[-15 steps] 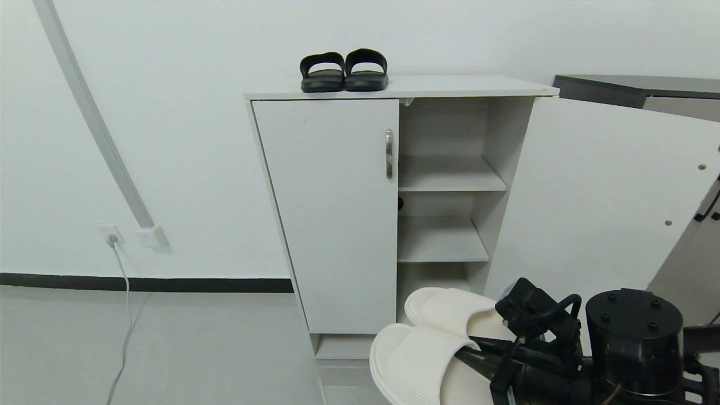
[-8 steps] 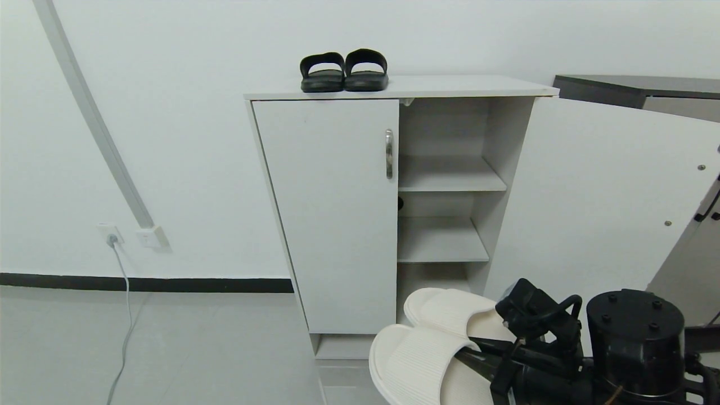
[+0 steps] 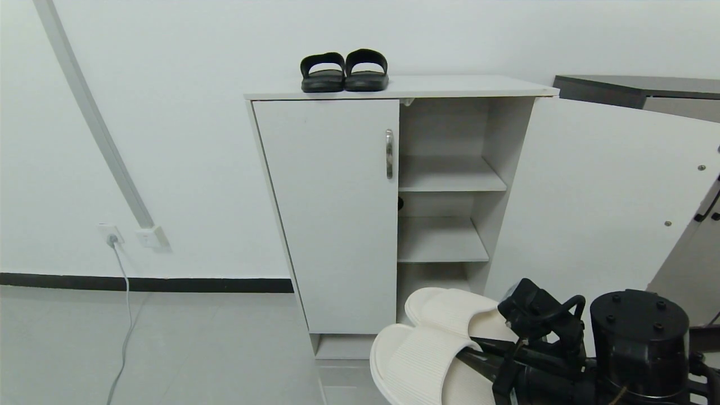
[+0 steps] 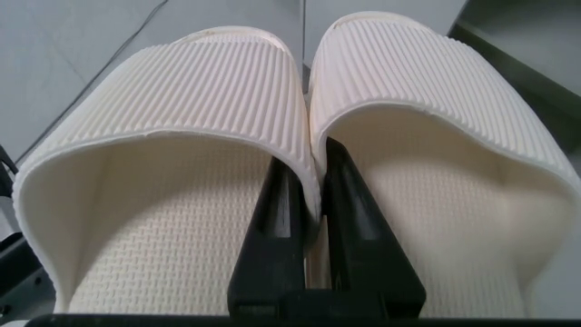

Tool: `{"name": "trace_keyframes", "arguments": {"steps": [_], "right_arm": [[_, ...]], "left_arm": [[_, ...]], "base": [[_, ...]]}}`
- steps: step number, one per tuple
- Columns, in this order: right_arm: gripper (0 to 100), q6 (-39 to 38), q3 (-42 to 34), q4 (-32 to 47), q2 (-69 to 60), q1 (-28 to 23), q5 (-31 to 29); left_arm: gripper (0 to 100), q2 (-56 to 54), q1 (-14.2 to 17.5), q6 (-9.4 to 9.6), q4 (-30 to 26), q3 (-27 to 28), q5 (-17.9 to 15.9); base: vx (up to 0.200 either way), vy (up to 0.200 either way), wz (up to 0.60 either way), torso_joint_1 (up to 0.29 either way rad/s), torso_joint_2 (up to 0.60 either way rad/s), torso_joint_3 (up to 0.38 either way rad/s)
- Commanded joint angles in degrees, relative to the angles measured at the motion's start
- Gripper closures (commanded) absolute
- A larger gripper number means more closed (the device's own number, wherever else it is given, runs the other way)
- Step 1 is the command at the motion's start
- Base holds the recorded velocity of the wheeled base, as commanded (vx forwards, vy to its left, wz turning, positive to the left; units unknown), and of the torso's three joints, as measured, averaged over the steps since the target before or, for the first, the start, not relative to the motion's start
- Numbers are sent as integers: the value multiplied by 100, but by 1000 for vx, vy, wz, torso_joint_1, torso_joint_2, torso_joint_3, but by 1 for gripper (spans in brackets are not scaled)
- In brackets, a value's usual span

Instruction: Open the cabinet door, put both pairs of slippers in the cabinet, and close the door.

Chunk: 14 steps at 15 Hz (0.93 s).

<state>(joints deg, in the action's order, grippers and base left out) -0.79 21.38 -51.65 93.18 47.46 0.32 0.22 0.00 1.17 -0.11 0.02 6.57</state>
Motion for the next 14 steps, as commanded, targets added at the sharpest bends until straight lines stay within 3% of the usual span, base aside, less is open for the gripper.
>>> {"name": "trace_keyframes", "arguments": {"steps": [1, 2, 7, 11, 14], "right_arm": [[100, 0, 24, -3, 24, 0, -49], [100, -9, 41, -3, 51, 0, -84], [100, -176, 516, -337, 974, 97, -919], [100, -685, 1017, -1005, 1975, 378, -2036], [100, -879, 1922, -917, 2643, 343, -3468]], "left_arm": [[100, -13, 0, 24, -15, 6, -569], [100, -13, 0, 68, -7, -2, -859], [100, -13, 0, 120, -7, -2, -894], [100, -13, 0, 103, -15, -2, -894], [100, -13, 0, 103, -15, -2, -894]], "base": [[0, 0, 0, 0, 0, 0], [0, 0, 0, 0, 0, 0], [0, 0, 0, 0, 0, 0], [0, 0, 0, 0, 0, 0], [0, 0, 0, 0, 0, 0]]}}
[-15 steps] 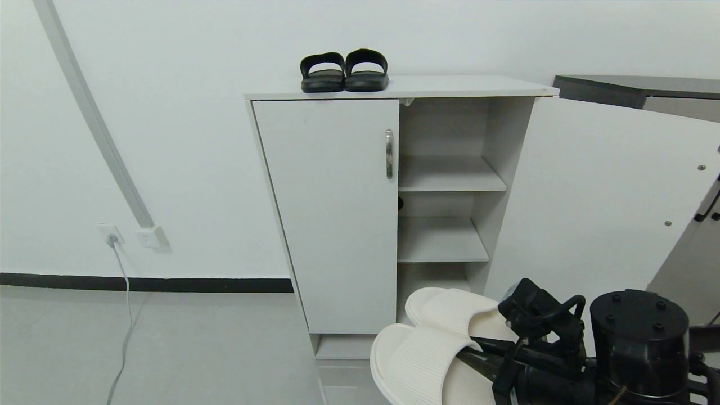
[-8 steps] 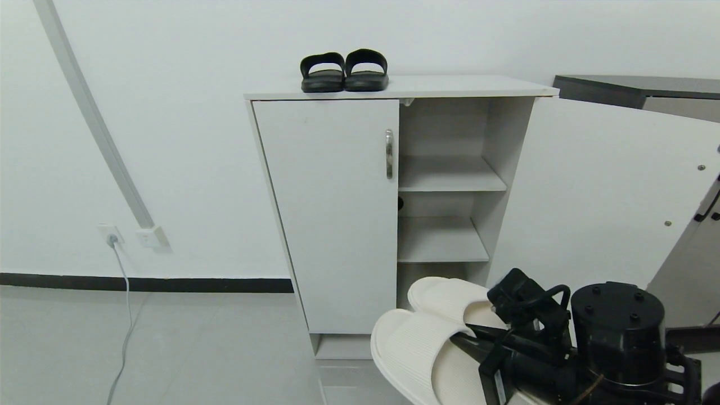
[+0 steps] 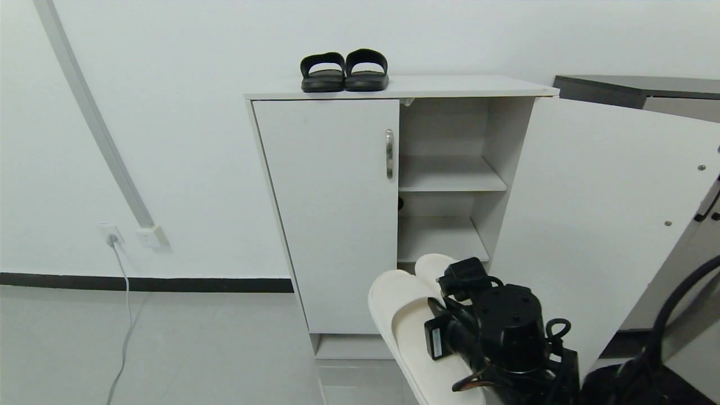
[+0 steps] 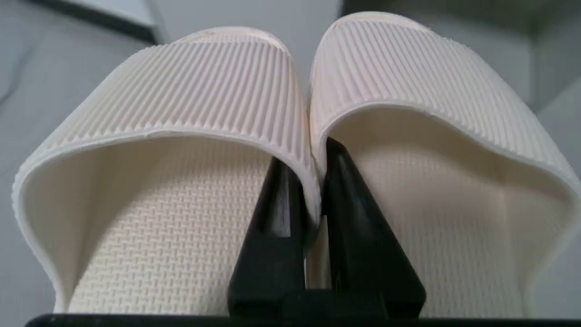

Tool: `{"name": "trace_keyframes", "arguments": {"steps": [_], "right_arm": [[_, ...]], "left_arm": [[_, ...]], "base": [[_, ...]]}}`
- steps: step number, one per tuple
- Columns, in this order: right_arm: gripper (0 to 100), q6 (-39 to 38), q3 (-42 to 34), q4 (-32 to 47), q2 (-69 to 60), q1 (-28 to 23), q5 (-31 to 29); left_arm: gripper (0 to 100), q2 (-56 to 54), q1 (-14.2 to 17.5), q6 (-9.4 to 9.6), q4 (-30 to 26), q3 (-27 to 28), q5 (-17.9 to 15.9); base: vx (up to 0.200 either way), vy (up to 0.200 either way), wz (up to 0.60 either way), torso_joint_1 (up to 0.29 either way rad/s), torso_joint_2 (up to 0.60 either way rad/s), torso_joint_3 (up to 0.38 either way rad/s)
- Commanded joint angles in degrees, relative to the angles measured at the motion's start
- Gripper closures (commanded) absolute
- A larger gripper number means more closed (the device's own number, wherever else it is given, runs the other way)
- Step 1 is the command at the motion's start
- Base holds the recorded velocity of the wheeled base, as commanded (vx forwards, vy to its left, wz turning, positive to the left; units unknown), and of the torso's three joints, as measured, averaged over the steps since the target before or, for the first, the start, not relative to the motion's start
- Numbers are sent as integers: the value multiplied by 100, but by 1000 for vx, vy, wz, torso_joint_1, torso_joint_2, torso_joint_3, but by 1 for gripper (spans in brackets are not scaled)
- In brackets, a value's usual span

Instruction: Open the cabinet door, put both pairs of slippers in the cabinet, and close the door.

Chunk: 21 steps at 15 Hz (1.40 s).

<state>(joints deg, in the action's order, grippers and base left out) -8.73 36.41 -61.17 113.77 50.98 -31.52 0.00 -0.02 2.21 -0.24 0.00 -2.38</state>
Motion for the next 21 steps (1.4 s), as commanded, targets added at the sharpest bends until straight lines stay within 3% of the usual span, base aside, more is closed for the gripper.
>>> {"name": "trace_keyframes", "arguments": {"steps": [1, 3, 6, 12, 21], "right_arm": [[100, -147, 604, 123, 743, -53, -565], [100, -243, 859, 185, 989, -97, -1119], [100, -252, 876, 176, 1024, -106, -1145], [100, -252, 911, 149, 1138, -203, -1163], [100, -243, 964, -79, 1402, -352, -1172]], "left_arm": [[100, 9, 2, -1, -2, 0, 0], [100, 9, 2, -1, -2, 0, 0], [100, 9, 2, -1, -2, 0, 0], [100, 9, 2, -10, -2, 0, 0], [100, 9, 2, -19, -2, 0, 9]], "base": [[0, 0, 0, 0, 0, 0], [0, 0, 0, 0, 0, 0], [0, 0, 0, 0, 0, 0], [0, -200, 0, 3, 1, 5], [0, 0, 0, 0, 0, 0]]}}
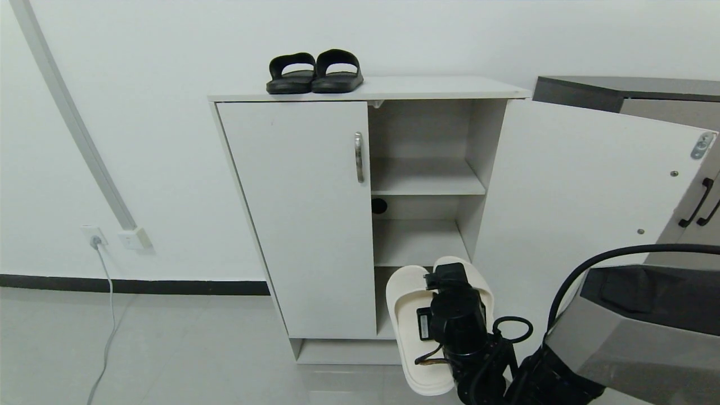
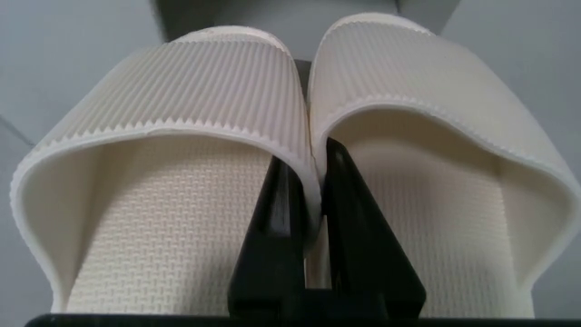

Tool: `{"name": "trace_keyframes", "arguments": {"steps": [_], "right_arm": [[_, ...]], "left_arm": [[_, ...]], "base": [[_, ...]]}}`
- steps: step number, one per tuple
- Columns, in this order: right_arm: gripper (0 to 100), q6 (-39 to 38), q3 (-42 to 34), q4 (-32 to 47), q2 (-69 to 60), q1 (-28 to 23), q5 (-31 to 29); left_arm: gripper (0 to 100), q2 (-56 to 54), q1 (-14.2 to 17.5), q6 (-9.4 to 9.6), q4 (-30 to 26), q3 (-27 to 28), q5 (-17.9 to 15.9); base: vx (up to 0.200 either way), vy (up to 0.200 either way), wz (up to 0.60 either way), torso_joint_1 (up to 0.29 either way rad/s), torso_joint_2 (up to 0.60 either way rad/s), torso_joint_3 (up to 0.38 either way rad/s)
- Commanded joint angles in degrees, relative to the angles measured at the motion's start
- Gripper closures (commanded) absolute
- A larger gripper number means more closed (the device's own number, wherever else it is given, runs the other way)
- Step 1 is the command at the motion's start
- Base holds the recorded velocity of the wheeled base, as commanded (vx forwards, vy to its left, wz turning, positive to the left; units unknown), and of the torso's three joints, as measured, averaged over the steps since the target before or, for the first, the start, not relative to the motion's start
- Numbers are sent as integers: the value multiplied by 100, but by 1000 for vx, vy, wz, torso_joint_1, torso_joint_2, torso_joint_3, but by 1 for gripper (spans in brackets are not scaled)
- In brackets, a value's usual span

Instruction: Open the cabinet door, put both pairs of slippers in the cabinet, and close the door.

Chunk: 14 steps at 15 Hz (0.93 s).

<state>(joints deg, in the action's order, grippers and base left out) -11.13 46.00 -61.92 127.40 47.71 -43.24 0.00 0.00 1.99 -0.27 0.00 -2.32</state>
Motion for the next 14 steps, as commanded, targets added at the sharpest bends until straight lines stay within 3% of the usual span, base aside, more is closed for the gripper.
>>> {"name": "trace_keyframes", "arguments": {"steps": [1, 14], "right_arm": [[100, 14, 59, -5, 74, -25, 0], [100, 6, 507, -110, 672, -315, 26]], "left_arm": [[100, 9, 0, -5, 0, 0, 3], [100, 9, 0, 3, 0, 9, -6]], "base": [[0, 0, 0, 0, 0, 0], [0, 0, 0, 0, 0, -13]]}}
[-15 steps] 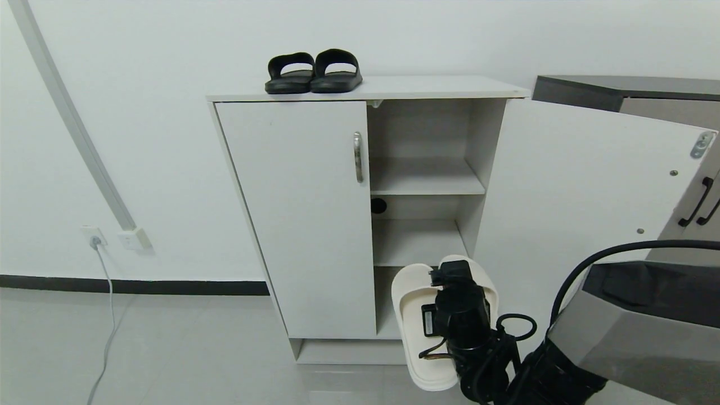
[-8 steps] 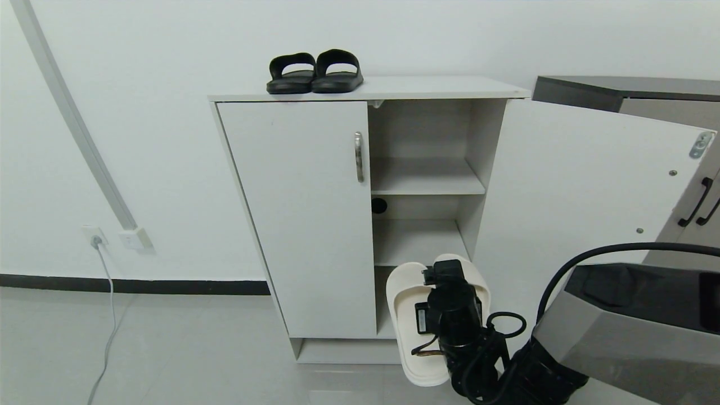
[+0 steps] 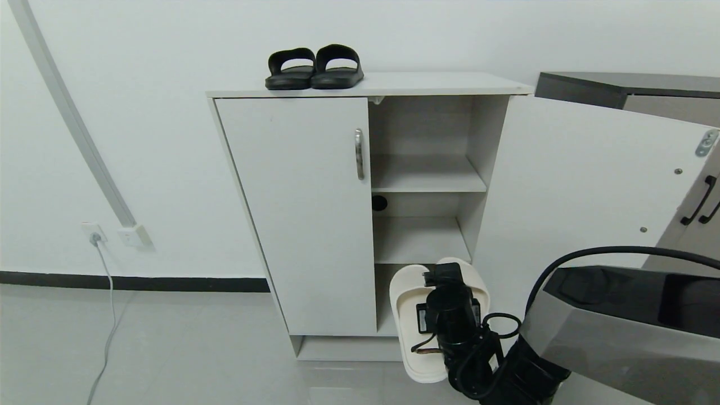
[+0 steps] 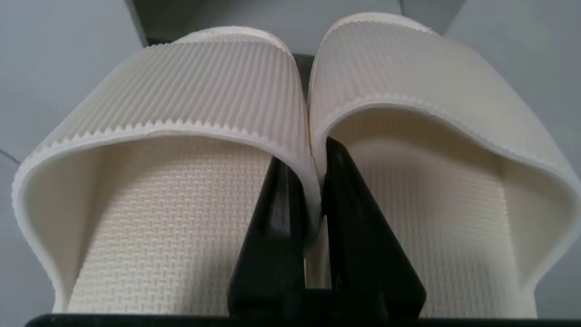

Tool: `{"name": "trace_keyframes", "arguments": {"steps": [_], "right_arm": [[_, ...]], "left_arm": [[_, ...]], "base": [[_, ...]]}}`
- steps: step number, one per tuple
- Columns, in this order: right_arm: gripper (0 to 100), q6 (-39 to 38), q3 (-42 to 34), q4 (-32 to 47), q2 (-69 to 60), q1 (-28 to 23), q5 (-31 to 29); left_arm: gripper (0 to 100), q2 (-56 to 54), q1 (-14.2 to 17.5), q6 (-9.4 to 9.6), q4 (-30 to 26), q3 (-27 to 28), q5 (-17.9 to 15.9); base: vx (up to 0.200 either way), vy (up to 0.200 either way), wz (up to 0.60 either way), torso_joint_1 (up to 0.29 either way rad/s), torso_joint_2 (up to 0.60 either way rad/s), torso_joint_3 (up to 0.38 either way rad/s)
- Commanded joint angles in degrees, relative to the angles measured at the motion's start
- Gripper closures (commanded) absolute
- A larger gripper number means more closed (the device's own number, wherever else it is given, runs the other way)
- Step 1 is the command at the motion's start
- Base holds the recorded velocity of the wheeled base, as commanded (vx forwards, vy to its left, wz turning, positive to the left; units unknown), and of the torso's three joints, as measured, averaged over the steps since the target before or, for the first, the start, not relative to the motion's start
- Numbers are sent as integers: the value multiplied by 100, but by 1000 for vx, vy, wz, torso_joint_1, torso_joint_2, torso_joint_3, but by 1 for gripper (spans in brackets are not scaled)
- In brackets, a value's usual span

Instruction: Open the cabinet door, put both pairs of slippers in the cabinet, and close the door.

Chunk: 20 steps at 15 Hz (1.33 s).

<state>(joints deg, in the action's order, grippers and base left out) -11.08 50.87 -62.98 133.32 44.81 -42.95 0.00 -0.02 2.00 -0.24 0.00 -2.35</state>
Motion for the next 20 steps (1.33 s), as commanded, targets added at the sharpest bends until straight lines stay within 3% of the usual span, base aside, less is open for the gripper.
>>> {"name": "trace_keyframes", "arguments": {"steps": [1, 11, 17, 20], "right_arm": [[100, 1, 54, -4, 133, -34, 6], [100, -8, 186, -162, 397, -113, 32], [100, 581, 186, -1850, 828, -210, 76], [100, 625, 195, -2087, 836, -219, 85]], "left_arm": [[100, 9, 2, 2, -2, 0, -2], [100, 9, 2, 11, -2, 0, 7], [100, 9, 2, 2, -2, 0, 7], [100, 9, 2, 2, -2, 0, 7]], "base": [[0, 0, 0, 2, 7, -149], [0, 0, 0, 4, 3, -185], [0, 0, 0, 1, 0, -12], [0, 0, 0, 0, 0, 0]]}}
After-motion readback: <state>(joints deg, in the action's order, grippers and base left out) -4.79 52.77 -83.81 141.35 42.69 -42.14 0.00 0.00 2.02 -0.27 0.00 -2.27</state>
